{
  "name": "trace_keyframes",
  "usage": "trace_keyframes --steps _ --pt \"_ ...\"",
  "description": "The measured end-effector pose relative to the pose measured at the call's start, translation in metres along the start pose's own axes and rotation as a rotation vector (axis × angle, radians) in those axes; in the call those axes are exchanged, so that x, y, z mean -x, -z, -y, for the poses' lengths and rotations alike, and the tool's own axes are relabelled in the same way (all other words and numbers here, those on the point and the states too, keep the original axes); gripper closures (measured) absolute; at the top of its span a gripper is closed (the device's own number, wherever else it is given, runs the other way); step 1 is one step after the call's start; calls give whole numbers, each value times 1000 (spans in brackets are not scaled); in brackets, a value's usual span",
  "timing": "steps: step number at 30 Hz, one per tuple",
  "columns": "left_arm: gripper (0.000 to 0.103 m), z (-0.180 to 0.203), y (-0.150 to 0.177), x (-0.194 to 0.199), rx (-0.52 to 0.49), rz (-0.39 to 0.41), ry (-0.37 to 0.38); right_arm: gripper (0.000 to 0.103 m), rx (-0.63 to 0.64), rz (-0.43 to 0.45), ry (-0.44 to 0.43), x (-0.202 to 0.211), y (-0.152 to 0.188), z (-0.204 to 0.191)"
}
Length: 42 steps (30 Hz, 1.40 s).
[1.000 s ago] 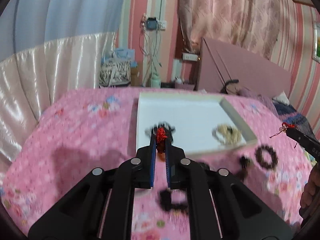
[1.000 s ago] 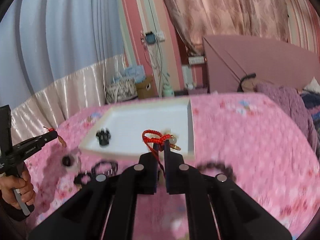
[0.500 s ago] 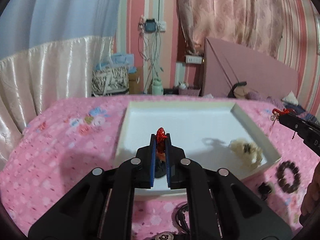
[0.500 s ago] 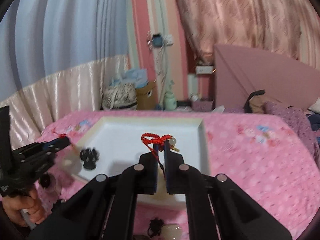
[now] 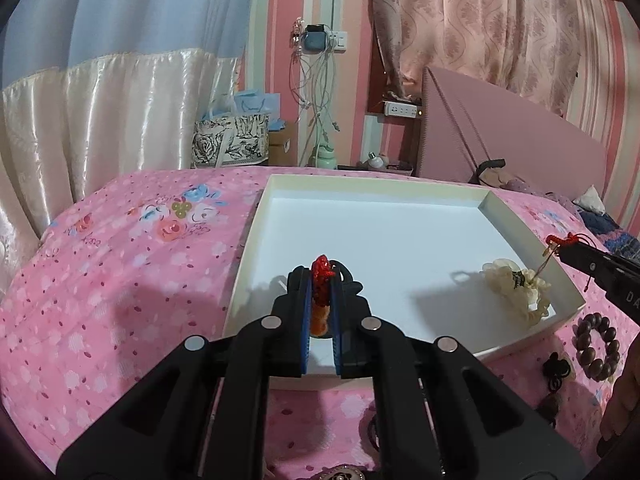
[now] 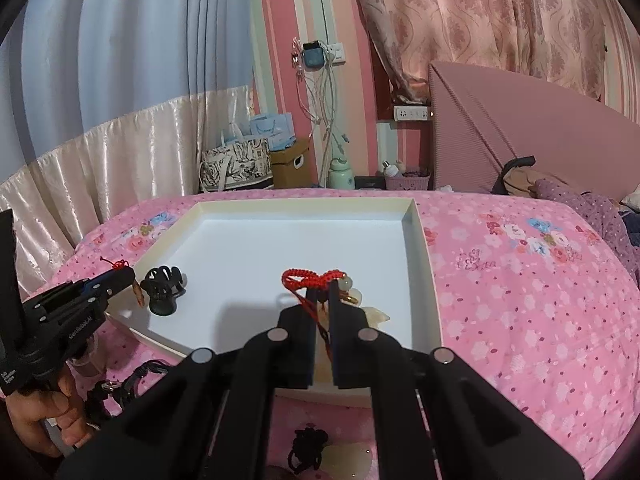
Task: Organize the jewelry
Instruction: 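Lower the pendant onto the scrunchie with the right tool while the left tool drops the charm by the clip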
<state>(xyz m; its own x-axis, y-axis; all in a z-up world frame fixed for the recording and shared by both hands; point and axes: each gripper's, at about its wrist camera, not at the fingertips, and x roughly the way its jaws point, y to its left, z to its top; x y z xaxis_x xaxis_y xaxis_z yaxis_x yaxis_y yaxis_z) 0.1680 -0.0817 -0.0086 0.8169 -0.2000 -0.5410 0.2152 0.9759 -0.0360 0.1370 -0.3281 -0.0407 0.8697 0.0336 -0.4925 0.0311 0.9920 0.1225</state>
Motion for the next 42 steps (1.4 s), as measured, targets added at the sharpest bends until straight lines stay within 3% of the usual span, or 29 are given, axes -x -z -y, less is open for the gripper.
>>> trace_keyframes --steps 7,19,42 --pt "97 12 1 3 -53 2 -12 98 -2 -31 8 -10 7 5" --pt "96 9 1 -9 -46 -71 8 98 16 -54 14 -11 9 3" --pt "96 8 0 -16 -34 -105 29 98 -8 -110 -5 -22 15 8"
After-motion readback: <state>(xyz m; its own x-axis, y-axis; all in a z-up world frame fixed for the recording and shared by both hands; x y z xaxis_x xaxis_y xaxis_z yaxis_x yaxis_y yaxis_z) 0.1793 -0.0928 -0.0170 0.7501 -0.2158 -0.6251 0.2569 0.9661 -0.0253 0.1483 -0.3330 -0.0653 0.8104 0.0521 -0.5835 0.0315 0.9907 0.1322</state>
